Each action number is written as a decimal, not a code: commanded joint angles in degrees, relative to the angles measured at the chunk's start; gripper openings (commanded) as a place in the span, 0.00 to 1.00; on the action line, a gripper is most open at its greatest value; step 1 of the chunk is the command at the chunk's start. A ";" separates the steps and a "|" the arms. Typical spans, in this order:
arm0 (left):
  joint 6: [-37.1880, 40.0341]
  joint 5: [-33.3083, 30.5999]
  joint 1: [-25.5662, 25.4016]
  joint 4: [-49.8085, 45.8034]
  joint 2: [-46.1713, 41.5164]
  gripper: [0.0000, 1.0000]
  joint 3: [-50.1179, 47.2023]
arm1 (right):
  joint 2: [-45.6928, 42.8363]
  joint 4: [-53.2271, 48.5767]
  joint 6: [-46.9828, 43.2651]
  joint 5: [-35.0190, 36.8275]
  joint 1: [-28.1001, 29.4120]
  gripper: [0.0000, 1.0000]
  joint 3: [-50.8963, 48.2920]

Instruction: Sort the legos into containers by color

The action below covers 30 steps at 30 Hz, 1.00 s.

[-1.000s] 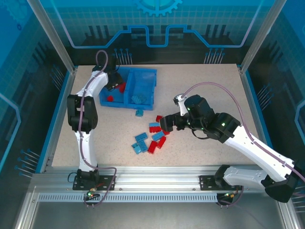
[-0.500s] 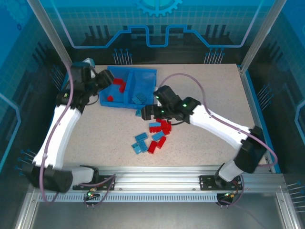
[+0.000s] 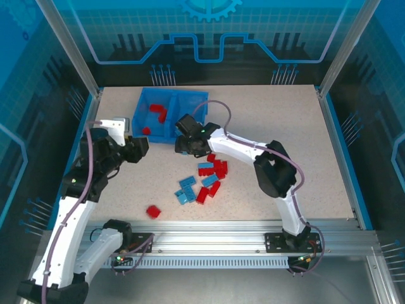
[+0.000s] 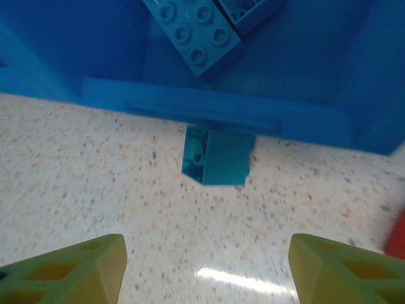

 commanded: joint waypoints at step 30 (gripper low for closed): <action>-37.50 -13.04 -6.08 -27.39 14.87 0.87 -2.06 | 8.74 3.27 -6.28 0.38 0.01 0.29 4.09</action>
